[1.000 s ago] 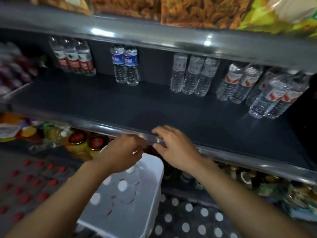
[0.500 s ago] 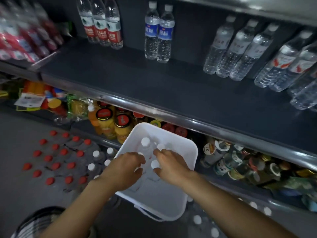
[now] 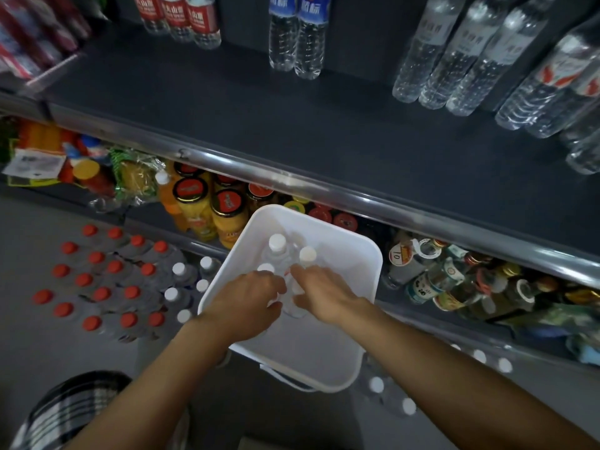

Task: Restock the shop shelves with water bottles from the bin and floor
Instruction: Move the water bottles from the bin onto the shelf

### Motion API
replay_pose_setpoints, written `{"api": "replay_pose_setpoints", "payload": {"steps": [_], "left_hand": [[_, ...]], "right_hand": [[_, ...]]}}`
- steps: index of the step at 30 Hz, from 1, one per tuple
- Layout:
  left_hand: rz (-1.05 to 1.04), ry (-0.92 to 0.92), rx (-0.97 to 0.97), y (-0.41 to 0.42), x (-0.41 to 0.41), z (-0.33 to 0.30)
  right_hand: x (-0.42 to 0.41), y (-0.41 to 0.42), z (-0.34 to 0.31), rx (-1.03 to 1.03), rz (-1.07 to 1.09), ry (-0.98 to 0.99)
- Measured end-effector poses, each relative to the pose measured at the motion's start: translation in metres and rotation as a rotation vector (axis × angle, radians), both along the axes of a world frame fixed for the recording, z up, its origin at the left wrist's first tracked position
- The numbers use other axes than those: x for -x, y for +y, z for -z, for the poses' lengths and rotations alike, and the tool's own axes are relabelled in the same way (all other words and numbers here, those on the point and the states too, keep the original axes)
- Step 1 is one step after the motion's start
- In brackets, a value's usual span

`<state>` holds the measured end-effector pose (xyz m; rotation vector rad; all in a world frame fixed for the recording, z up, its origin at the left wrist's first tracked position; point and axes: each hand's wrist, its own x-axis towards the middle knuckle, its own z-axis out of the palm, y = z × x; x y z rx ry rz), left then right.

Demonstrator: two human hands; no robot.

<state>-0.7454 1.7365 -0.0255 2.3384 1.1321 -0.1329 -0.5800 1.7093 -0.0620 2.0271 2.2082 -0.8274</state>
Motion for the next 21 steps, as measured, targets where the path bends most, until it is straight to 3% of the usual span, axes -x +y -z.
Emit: {"api": "replay_pose_setpoints", "payload": {"steps": [9,21], "left_hand": [[0.007,-0.061,-0.100,0.016,-0.017,-0.050],[0.118,-0.298,-0.322,0.020,-0.096,-0.176]], "right_hand": [[-0.039,-0.007,-0.102,-0.259,0.119,0.159],[-0.127,-0.046,-0.251,-0.743,0.407,0.249]]}}
